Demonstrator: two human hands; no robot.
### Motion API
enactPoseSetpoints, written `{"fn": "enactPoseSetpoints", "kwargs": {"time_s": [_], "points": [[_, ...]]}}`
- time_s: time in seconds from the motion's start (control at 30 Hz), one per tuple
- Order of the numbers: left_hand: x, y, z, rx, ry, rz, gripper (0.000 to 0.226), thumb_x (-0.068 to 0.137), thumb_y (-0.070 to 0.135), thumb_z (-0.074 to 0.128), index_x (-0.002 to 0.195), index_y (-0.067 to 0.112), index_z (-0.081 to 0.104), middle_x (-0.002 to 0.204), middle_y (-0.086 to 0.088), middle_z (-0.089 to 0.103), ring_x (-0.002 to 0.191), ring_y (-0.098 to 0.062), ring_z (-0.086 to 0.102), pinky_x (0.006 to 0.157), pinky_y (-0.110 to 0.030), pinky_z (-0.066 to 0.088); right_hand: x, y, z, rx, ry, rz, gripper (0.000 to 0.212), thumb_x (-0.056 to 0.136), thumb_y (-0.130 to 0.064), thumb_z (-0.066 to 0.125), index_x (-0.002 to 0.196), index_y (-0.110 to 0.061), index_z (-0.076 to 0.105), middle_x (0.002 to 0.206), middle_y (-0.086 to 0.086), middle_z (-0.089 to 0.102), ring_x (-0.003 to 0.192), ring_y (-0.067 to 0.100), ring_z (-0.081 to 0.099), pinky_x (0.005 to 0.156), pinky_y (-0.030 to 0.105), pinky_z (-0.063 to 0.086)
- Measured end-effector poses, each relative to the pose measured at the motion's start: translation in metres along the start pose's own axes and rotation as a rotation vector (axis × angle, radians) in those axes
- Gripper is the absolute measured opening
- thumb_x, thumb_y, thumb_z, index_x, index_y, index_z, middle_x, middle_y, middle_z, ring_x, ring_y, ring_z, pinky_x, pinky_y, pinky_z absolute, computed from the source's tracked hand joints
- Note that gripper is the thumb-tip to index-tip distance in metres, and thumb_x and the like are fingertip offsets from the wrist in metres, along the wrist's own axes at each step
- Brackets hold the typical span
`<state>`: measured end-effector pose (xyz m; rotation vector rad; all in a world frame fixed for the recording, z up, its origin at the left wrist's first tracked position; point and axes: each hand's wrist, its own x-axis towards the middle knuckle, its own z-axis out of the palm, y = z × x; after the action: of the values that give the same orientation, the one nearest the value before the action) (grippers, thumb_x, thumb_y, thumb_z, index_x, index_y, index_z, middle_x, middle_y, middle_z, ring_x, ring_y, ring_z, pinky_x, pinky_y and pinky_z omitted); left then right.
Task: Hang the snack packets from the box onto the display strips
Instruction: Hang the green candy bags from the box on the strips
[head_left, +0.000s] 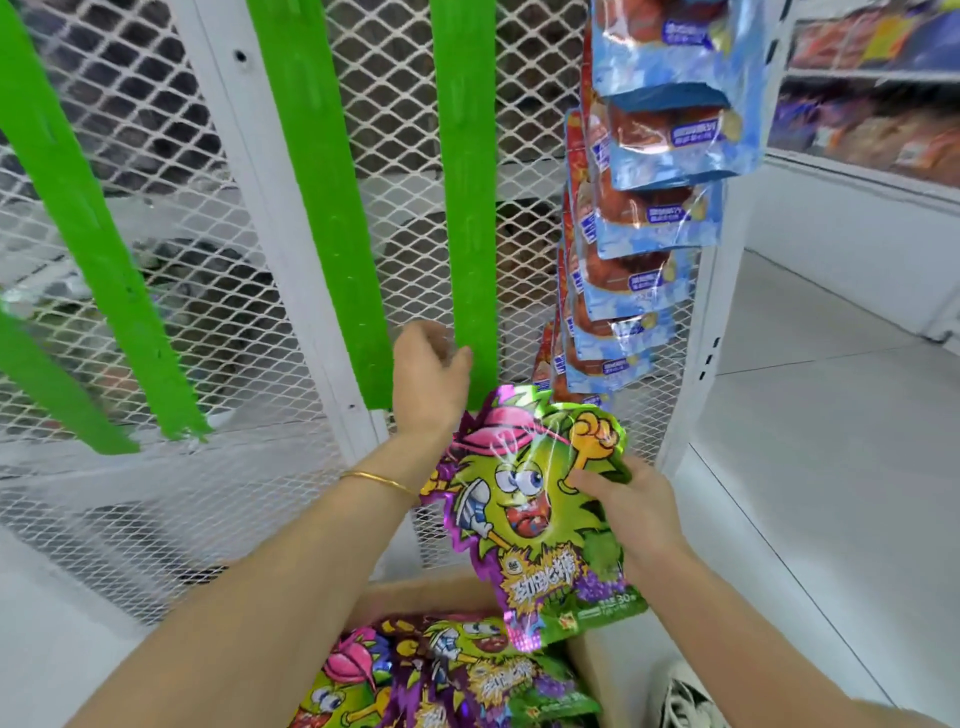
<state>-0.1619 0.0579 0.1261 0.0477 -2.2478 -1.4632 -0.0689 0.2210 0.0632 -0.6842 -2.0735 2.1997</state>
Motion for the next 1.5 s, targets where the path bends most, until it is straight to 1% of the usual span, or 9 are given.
{"fn": "enactPoseSetpoints", "kwargs": {"time_s": [0.33, 0.57, 0.67, 0.8, 0.93, 1.07, 1.23, 1.37, 1.5], "points": [[-0.008, 0.010, 0.025, 0.115, 0.042, -0.093, 0.031, 0.083, 0.042, 0.064, 0.092, 0.019, 0.045, 0.086, 0.002, 0.054, 0.093, -0.024, 0.055, 0.079, -0.040, 0.048, -0.008, -0.010, -0.017, 0.019, -0.042, -0.014, 0.075, 0.076, -0.013, 0.075, 0.140, -0.009, 0.037, 0.131, 0.006, 0.053, 0.114, 0.023, 0.053, 0.101, 0.042, 0.044], [-0.001, 0.017, 0.019, 0.174, 0.103, -0.137, 0.042, 0.079, 0.042, 0.068, 0.096, 0.010, 0.047, 0.096, -0.008, 0.057, 0.089, -0.027, 0.056, 0.075, -0.038, 0.046, -0.020, -0.016, -0.025, 0.061, -0.051, 0.036, 0.043, 0.079, -0.010, 0.072, 0.118, -0.015, 0.054, 0.080, -0.010, 0.054, 0.068, 0.007, 0.050, 0.065, 0.022, 0.043], [-0.006, 0.011, 0.019, 0.154, 0.073, -0.105, 0.035, 0.081, 0.035, 0.069, 0.093, 0.012, 0.045, 0.093, -0.006, 0.055, 0.087, -0.026, 0.055, 0.076, -0.038, 0.045, -0.020, -0.015, -0.028, 0.082, -0.042, 0.038, 0.052, 0.079, -0.011, 0.072, 0.126, -0.008, 0.051, 0.073, -0.011, 0.052, 0.064, 0.003, 0.048, 0.058, 0.020, 0.040], [-0.011, 0.014, 0.021, 0.001, 0.018, -0.129, 0.031, 0.084, 0.025, 0.067, 0.101, 0.012, 0.044, 0.092, -0.002, 0.054, 0.085, -0.020, 0.053, 0.075, -0.031, 0.043, -0.021, -0.011, -0.031, 0.067, -0.003, 0.049, 0.062, 0.079, -0.014, 0.073, 0.134, -0.008, 0.045, 0.100, 0.003, 0.064, 0.078, 0.014, 0.056, 0.069, 0.028, 0.046], [-0.013, 0.015, 0.021, -0.072, -0.013, -0.171, 0.034, 0.085, 0.026, 0.065, 0.109, 0.005, 0.052, 0.090, -0.003, 0.057, 0.082, -0.020, 0.055, 0.075, -0.034, 0.048, -0.018, -0.010, -0.032, 0.084, -0.016, 0.071, 0.048, 0.076, -0.014, 0.075, 0.119, -0.009, 0.056, 0.085, 0.002, 0.068, 0.073, 0.017, 0.065, 0.061, 0.030, 0.052], [-0.013, 0.009, 0.012, -0.106, -0.134, -0.192, 0.019, 0.088, 0.028, 0.062, 0.087, 0.009, 0.062, 0.081, -0.008, 0.059, 0.075, -0.021, 0.054, 0.073, -0.040, 0.049, -0.018, -0.011, -0.028, 0.078, -0.003, 0.078, 0.074, 0.065, -0.023, 0.083, 0.130, -0.010, 0.049, 0.108, 0.011, 0.067, 0.097, 0.028, 0.064, 0.087, 0.047, 0.053], [-0.014, 0.011, -0.012, -0.050, -0.254, -0.268, 0.035, 0.087, 0.032, 0.063, 0.063, 0.015, 0.043, 0.055, -0.002, 0.028, 0.042, -0.012, 0.026, 0.044, -0.024, 0.027, -0.023, -0.016, -0.018, 0.112, -0.034, 0.062, 0.041, 0.070, -0.016, 0.079, 0.108, -0.011, 0.064, 0.085, 0.008, 0.072, 0.074, 0.022, 0.069, 0.070, 0.038, 0.058], [-0.014, 0.019, -0.026, -0.053, -0.346, -0.292, 0.020, 0.086, 0.033, 0.063, 0.083, 0.016, 0.054, 0.057, -0.005, 0.030, 0.033, -0.007, 0.018, 0.031, -0.017, 0.020, -0.022, -0.014, -0.006, 0.072, -0.004, 0.043, 0.048, 0.068, -0.023, 0.082, 0.110, -0.010, 0.063, 0.095, 0.009, 0.072, 0.085, 0.026, 0.069, 0.080, 0.042, 0.057], [-0.016, 0.019, -0.031, -0.048, -0.362, -0.290, 0.034, 0.086, 0.033, 0.063, 0.064, 0.015, 0.045, 0.061, -0.006, 0.035, 0.041, -0.012, 0.019, 0.033, -0.017, 0.020, -0.025, -0.014, 0.007, 0.057, 0.042, 0.025, 0.066, 0.059, -0.034, 0.085, 0.114, -0.009, 0.061, 0.102, 0.009, 0.070, 0.090, 0.027, 0.068, 0.083, 0.045, 0.056]]}}
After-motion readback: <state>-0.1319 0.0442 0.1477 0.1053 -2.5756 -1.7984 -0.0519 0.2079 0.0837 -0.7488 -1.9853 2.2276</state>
